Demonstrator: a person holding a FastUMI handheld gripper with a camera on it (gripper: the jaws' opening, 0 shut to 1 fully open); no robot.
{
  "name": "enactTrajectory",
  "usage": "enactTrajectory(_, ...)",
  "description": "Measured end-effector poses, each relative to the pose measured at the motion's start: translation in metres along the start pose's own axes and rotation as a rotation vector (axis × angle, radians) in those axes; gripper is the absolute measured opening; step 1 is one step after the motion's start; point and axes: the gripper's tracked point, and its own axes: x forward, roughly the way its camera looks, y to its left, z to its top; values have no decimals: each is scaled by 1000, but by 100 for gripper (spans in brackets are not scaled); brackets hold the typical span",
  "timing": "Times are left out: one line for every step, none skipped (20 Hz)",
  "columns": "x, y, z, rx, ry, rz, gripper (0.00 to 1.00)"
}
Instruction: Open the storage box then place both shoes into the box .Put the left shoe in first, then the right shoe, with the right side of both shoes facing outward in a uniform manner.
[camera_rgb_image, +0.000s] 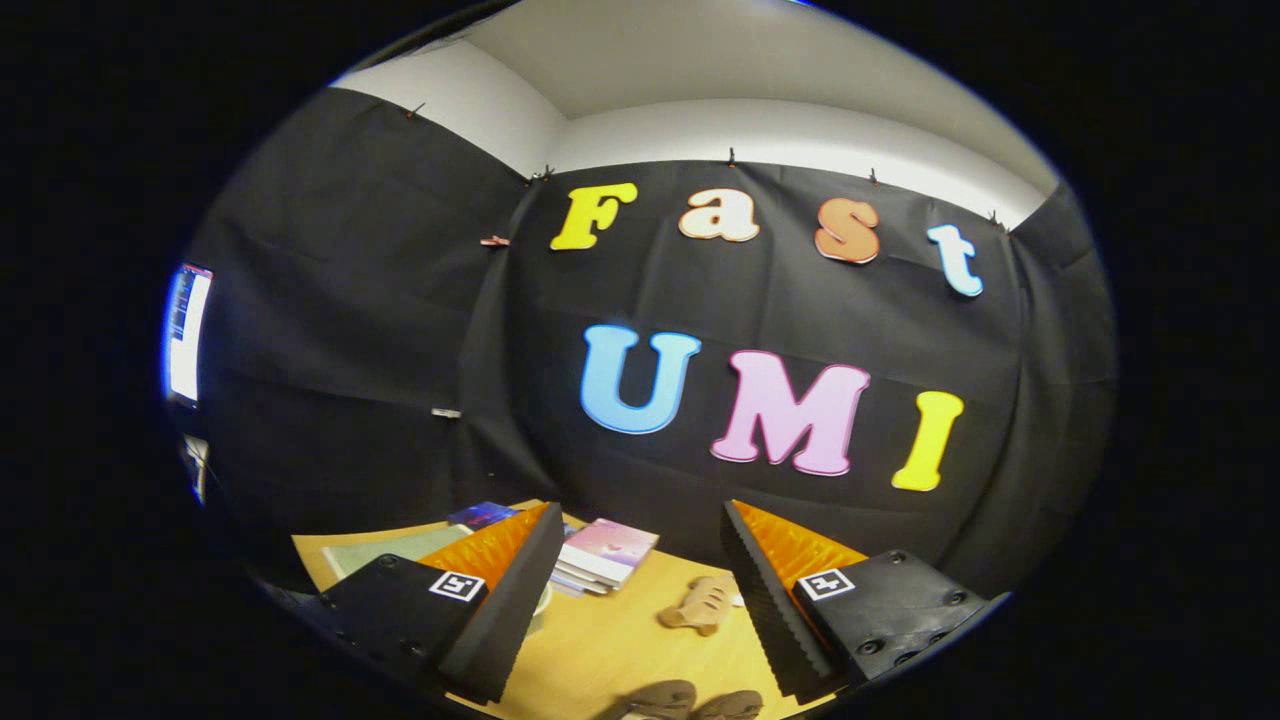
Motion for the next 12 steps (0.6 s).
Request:
enactTrajectory(0, 10, -3, 43, 5, 56, 97)
enactTrajectory(0, 18, -7, 96, 17, 113, 97)
enactTrajectory(0, 27, -12, 155, 35, 166, 97)
enactTrajectory(0, 33, -17, 222, 54, 209, 97)
enactTrajectory(1, 38, -23, 291, 71, 249, 97)
enactTrajectory(0, 45, -27, 366, 86, 293, 97)
enactTrajectory(1, 52, -33, 441, 107, 335, 99)
enactTrajectory(-1, 61, -40, 516, 135, 382, 98)
enactTrajectory(-1, 71, -49, 588, 174, 433, 97)
enactTrajectory(-5, 81, -60, 651, 220, 476, 97)
enactTrajectory(-5, 89, -72, 709, 264, 510, 97)
enactTrajectory(0, 94, -80, 761, 296, 538, 98)
